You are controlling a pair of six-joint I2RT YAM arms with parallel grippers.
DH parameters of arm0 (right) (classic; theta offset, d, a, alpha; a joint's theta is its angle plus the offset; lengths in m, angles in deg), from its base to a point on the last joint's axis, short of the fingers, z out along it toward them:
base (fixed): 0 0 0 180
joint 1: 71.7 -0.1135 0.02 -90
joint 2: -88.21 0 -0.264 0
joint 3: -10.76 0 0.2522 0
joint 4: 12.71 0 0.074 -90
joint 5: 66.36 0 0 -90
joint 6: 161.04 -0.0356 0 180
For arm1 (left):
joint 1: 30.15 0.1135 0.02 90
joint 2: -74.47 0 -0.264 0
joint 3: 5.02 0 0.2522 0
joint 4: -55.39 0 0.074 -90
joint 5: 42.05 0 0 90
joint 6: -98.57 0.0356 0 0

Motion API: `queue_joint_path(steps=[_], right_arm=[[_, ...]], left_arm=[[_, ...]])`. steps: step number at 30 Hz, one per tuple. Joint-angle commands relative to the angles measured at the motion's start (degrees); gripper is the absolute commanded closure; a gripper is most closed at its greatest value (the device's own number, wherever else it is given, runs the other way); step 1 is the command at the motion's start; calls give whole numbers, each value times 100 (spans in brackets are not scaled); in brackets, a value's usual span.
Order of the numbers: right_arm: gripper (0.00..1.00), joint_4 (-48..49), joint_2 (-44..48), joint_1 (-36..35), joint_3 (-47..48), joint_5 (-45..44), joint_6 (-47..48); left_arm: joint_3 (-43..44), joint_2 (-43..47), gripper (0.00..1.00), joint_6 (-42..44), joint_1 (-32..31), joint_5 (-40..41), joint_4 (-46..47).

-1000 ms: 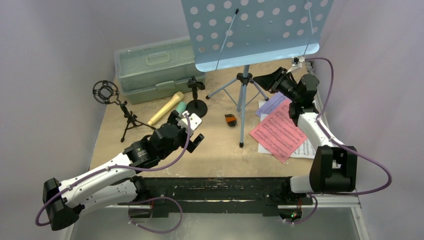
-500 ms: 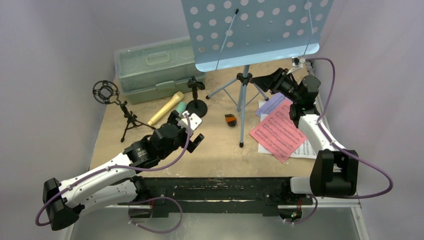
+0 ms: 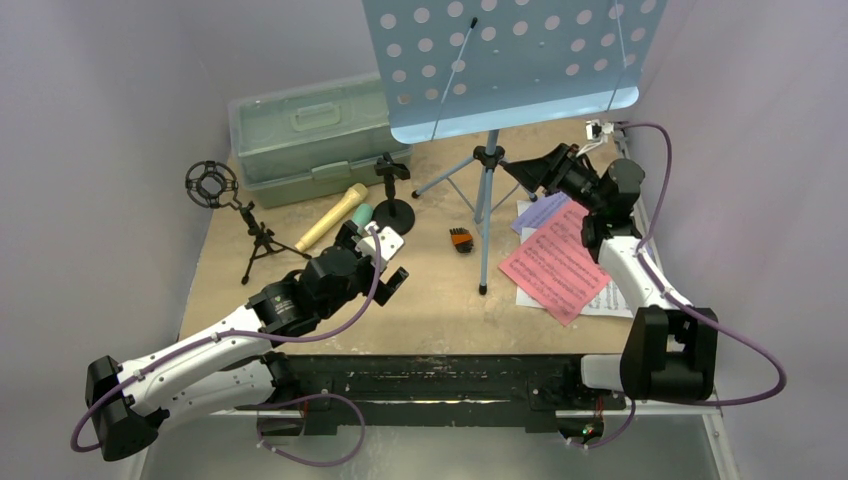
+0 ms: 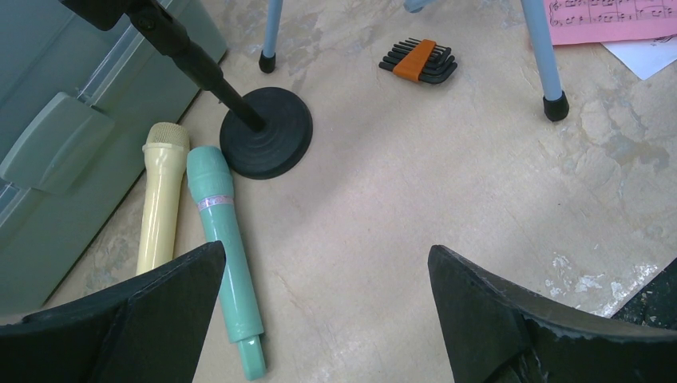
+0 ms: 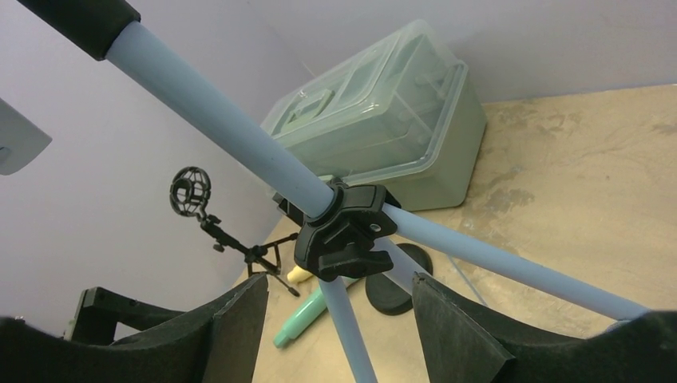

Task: Pack up the instrument practice props
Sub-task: Unscrew the knob on the music stand.

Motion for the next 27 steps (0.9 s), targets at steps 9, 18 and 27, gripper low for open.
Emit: queue_joint_path(steps=[9, 18, 27], right_arm=[[30, 131, 12, 59, 78, 119, -740], [35, -284, -323, -107, 276, 165, -982], [37, 185, -539, -108, 414, 307, -1624]], left_arm=[[154, 14, 2, 60, 46, 88, 101], [157, -14, 1, 60, 47, 97, 96], [154, -36, 1, 64, 47, 98, 87]])
